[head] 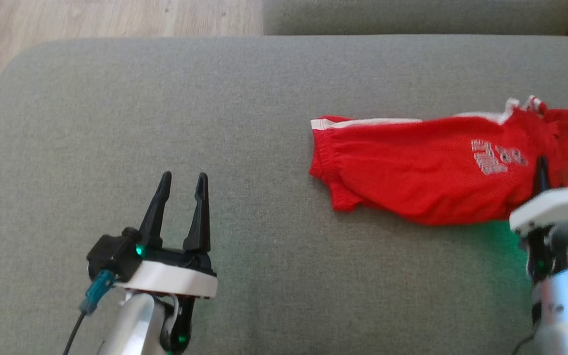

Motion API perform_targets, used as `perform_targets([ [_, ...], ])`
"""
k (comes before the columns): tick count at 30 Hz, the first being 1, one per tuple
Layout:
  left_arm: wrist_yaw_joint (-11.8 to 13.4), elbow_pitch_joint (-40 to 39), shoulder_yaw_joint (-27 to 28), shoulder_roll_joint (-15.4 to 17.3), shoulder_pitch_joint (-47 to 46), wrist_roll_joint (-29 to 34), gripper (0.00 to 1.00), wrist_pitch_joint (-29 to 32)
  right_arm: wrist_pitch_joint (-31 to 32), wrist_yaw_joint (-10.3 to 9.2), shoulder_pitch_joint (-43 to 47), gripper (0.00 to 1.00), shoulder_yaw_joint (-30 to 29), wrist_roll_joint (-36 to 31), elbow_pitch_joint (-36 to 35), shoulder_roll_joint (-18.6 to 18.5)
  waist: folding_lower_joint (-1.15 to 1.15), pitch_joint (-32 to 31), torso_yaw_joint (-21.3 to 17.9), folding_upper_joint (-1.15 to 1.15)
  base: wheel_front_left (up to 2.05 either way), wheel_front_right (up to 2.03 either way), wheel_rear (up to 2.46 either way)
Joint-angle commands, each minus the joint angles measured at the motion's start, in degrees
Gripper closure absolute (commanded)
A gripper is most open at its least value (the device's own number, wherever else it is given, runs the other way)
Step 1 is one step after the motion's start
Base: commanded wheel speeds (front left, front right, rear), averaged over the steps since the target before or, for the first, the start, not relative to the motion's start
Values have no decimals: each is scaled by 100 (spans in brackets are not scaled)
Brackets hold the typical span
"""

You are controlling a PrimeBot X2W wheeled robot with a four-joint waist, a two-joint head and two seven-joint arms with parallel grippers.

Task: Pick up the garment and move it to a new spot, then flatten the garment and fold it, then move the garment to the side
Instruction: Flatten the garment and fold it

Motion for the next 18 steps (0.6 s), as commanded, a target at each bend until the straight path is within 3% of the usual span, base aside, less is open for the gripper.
perform_targets([
  [1,9,-168,199,46,-64,49,0,-46,-7,-5,11,100,53,21,-286,48,1,-57,-32,0,0,0,0],
  [9,9,-148,162,46,32,103,0,-46,-81,-5,431,100,-17,126,-955,277,1,-123,-43,0,0,0,0],
  [18,9,-56,170,56,130,149,0,-46,-470,-5,357,100,936,730,-1320,309,1,-352,50,0,0,0,0],
])
